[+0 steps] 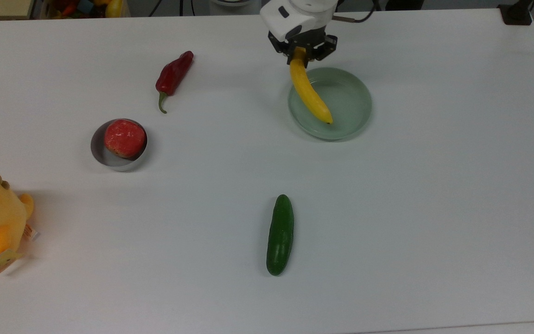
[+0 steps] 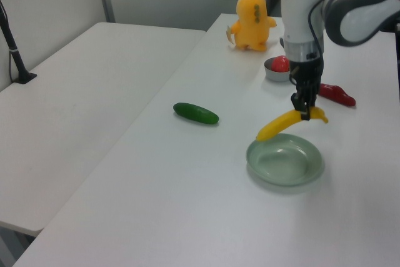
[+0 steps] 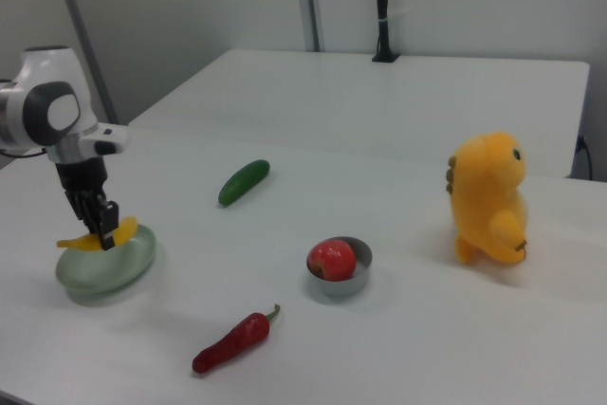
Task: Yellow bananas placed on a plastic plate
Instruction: 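Lower the banana onto the plate and open the gripper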
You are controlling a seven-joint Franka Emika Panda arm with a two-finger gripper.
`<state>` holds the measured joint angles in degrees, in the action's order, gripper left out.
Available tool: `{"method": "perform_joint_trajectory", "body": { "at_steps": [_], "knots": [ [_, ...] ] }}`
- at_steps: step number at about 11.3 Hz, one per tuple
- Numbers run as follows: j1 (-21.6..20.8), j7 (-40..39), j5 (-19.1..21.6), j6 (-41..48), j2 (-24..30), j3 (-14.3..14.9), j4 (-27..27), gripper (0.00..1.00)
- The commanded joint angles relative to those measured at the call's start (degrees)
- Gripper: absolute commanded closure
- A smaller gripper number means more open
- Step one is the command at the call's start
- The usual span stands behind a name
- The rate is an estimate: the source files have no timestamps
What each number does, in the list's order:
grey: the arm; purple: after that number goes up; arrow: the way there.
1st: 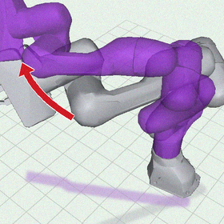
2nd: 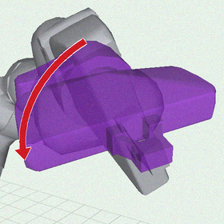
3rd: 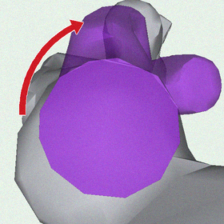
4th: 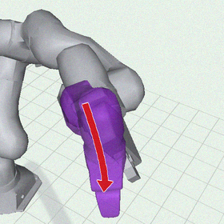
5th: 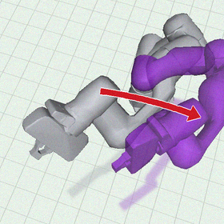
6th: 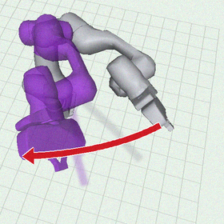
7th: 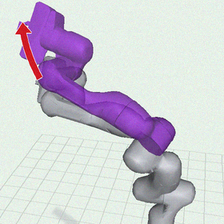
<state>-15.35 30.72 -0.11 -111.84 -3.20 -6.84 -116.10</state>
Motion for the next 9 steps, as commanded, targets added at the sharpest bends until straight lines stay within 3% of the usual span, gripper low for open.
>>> {"method": "perform_joint_trajectory", "body": {
  "at_steps": [1, 4, 5, 8, 9],
  "knots": [
    [-0.38, 9.69, 0.90, -6.53, 0.48, -3.52, -3.87, 1.00],
    [-0.12, 14.78, 0.73, -9.88, -1.72, -5.20, -3.87, 0.97],
    [0.31, 16.28, 0.64, -9.97, -1.73, -5.20, -3.79, 0.87],
    [1.37, 16.30, 0.64, -9.18, -1.64, -5.20, -3.52, 0.27],
    [1.46, 16.21, 0.64, -9.10, -1.55, -5.20, -3.52, 0.19]
  ]
}}
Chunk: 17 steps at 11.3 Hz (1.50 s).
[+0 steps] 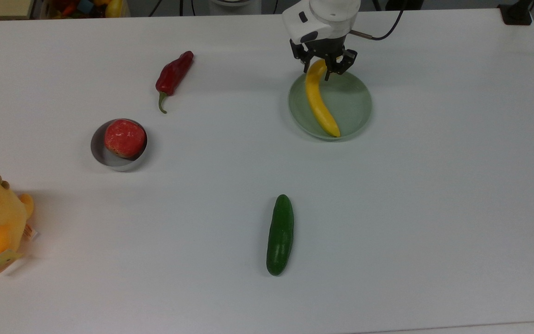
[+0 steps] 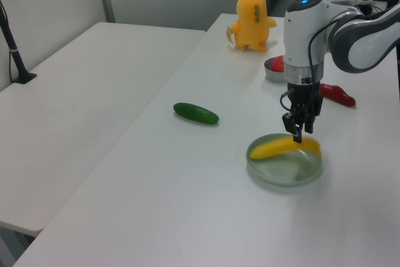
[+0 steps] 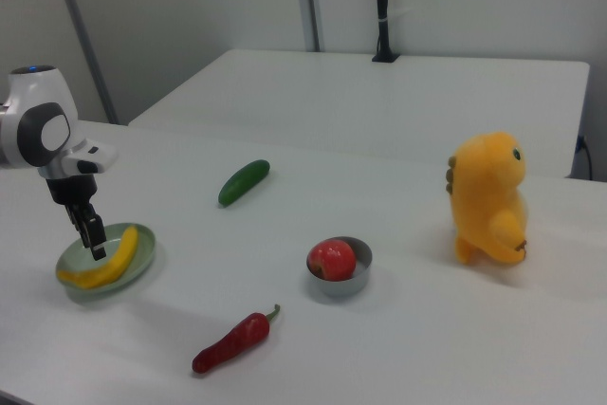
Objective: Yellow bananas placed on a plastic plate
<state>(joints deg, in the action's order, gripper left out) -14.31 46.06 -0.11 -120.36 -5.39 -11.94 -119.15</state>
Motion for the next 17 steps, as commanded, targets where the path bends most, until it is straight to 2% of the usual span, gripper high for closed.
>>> {"method": "perform_joint_trajectory", "body": {
  "at_steps": [1, 4, 8, 10, 12, 14, 17],
  "knots": [
    [0.34, 0.87, 0.64, 0.20, 0.64, -0.10, -0.21, 0.12],
    [0.51, 0.70, 0.64, 3.54, 1.69, -0.10, 1.36, 0.00],
    [3.05, -3.07, 0.64, 11.88, 4.77, 0.16, 7.59, 0.00],
    [5.07, -3.35, 0.81, 19.94, 5.04, 1.39, 14.17, 0.00],
    [5.17, -3.44, 0.82, 26.03, 6.00, 3.67, 18.93, 0.00],
    [5.08, -6.23, 0.90, 28.15, 8.28, 7.09, 20.35, 0.00],
    [6.48, -16.23, 0.90, 30.44, 10.48, 10.70, 21.76, 0.00]
  ]
}}
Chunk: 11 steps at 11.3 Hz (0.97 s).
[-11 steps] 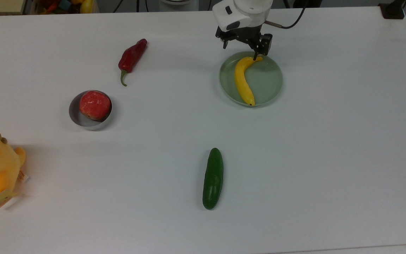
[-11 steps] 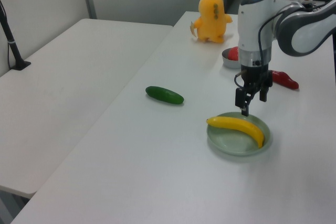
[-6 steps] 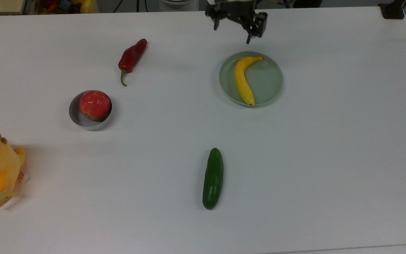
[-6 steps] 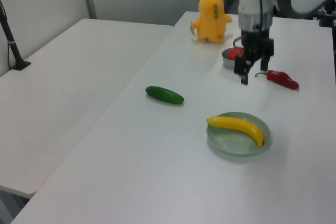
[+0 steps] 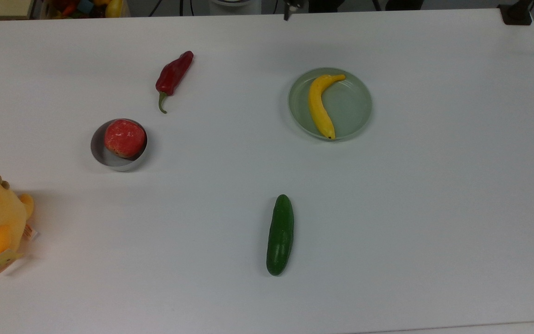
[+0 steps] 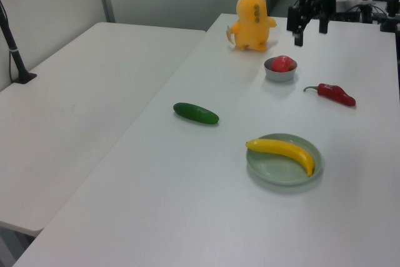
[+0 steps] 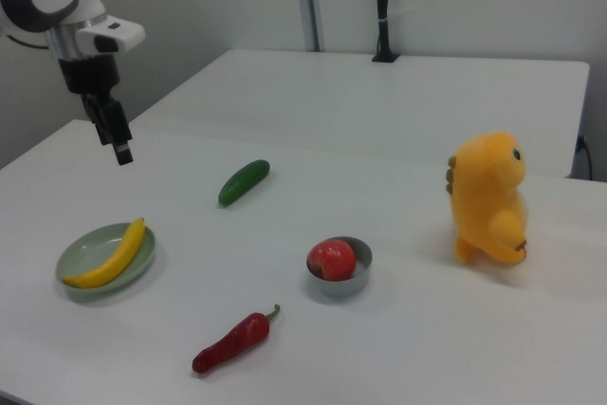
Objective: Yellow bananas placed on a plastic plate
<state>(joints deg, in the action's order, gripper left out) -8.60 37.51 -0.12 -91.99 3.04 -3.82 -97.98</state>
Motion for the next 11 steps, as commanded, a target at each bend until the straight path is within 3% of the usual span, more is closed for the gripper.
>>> {"method": "perform_joint_trajectory", "body": {
  "at_steps": [1, 4, 5, 11],
  "knots": [
    [2.34, -11.63, 1.43, 2.08, 2.58, 2.77, 0.59, 0.00],
    [5.43, -27.95, 4.76, 1.11, 2.06, 3.12, 0.42, 0.00],
    [6.48, -30.98, 6.34, 1.02, 2.05, 3.12, 0.42, 0.00],
    [6.23, -45.39, 6.44, -8.47, 0.82, 5.58, 0.50, 0.00]
  ]
}}
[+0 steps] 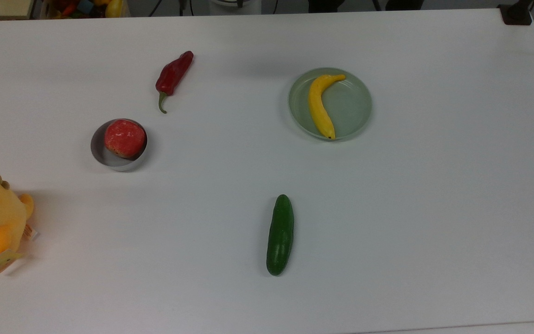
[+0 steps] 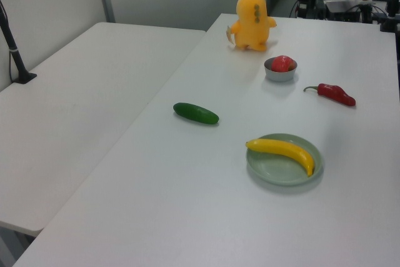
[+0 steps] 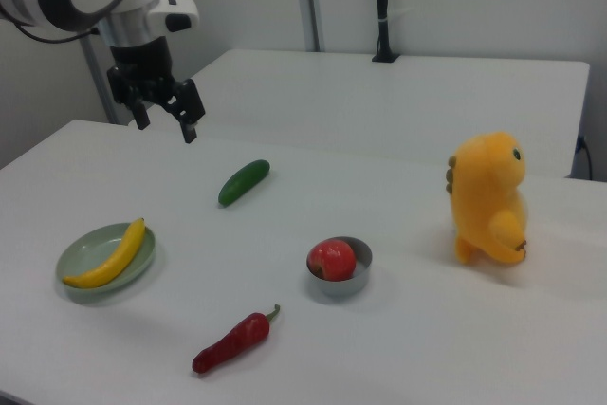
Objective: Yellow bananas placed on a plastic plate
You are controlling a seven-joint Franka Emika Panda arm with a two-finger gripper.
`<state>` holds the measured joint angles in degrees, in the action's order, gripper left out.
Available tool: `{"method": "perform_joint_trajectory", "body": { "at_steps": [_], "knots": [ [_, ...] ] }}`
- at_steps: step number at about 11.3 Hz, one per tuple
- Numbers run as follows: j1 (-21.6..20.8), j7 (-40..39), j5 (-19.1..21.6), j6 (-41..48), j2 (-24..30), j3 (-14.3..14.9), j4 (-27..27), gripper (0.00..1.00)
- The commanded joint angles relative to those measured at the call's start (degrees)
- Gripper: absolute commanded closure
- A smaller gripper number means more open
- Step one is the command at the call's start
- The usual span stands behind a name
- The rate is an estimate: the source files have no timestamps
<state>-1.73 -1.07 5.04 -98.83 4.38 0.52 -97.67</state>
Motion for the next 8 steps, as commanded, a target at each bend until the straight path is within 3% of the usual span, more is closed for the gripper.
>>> {"method": "perform_joint_trajectory", "body": {
  "at_steps": [1, 8],
  "knots": [
    [-0.82, -8.40, 1.29, -1.63, -0.51, 1.24, 0.28, 0.00],
    [-0.99, -7.89, 1.29, -1.10, -0.33, 1.06, 0.11, 0.00]
  ]
}}
